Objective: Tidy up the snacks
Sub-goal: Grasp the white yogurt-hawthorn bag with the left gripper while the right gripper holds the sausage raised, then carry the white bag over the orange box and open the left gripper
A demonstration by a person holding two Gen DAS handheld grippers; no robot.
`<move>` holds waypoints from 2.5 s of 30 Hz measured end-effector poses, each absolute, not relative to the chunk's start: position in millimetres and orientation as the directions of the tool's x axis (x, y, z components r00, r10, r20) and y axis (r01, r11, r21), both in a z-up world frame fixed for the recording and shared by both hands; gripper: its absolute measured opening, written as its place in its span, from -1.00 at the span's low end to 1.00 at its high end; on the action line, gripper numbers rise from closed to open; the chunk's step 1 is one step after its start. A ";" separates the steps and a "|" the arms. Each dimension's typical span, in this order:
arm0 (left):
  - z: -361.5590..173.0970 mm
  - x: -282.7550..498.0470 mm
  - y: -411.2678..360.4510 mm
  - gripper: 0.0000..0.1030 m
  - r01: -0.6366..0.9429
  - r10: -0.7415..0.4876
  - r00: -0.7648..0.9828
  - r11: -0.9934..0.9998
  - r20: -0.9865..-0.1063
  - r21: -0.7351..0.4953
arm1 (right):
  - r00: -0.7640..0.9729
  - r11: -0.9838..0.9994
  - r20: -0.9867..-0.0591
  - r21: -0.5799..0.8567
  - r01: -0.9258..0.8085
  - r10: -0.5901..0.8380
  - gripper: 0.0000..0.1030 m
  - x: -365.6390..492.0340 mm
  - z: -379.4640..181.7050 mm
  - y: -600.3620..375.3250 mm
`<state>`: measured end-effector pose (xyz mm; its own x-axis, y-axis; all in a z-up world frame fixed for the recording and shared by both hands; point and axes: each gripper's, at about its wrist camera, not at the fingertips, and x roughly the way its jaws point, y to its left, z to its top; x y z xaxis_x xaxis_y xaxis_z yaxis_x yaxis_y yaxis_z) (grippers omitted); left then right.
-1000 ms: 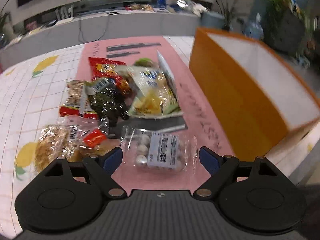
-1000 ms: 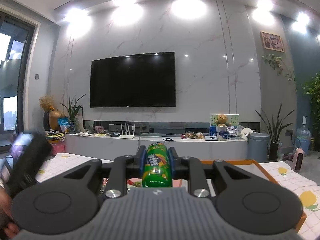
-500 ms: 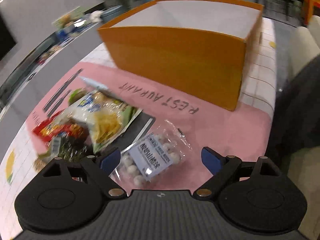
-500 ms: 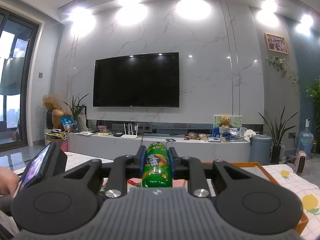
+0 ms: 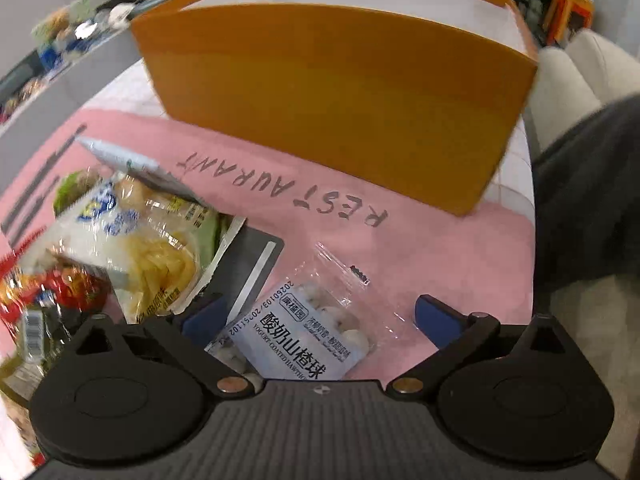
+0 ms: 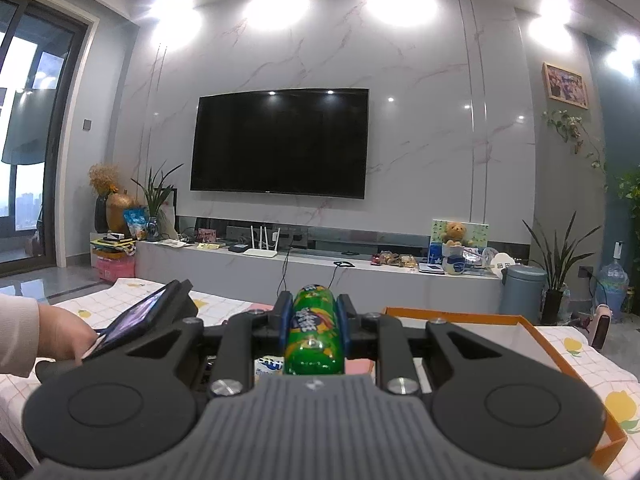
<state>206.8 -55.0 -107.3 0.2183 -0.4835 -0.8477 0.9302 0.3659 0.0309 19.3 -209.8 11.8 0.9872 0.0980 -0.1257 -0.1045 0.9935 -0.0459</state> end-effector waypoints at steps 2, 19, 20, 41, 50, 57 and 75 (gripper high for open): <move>-107.7 211.8 -54.2 1.00 0.906 -0.472 0.227 0.423 -0.852 0.007 | 0.988 0.994 -0.125 -0.038 -0.099 0.093 -0.60 20.8 13.5 -211.4; -85.2 227.6 -39.6 0.67 0.421 -0.284 0.332 0.898 -0.900 -0.128 | 0.991 0.997 -0.114 0.039 -0.071 0.075 -0.60 21.1 17.8 -217.8; -82.5 228.8 -34.7 0.62 0.396 -0.302 0.328 0.904 -0.895 -0.160 | 0.992 0.997 -0.109 0.041 -0.066 0.070 -0.60 20.2 18.7 -218.4; -60.3 204.5 -50.1 0.57 0.480 -0.426 0.424 0.854 -0.799 -0.200 | 0.990 0.994 -0.134 0.107 -0.035 0.049 -0.60 24.1 24.7 -231.3; -19.7 205.5 -56.4 0.56 0.440 -0.518 0.430 0.836 -0.739 -0.329 | 0.982 0.979 -0.190 0.202 0.015 0.024 -0.60 32.2 30.1 -267.2; 19.9 201.0 -60.6 0.55 0.389 -0.583 0.475 0.811 -0.659 -0.437 | 0.985 0.966 -0.172 0.251 0.066 -0.023 -0.60 26.9 33.4 -292.4; 14.4 231.9 -146.9 0.55 0.210 -0.548 0.470 0.831 -0.692 -0.515 | 0.989 0.939 -0.101 0.318 0.133 -0.107 -0.60 6.5 41.2 -328.6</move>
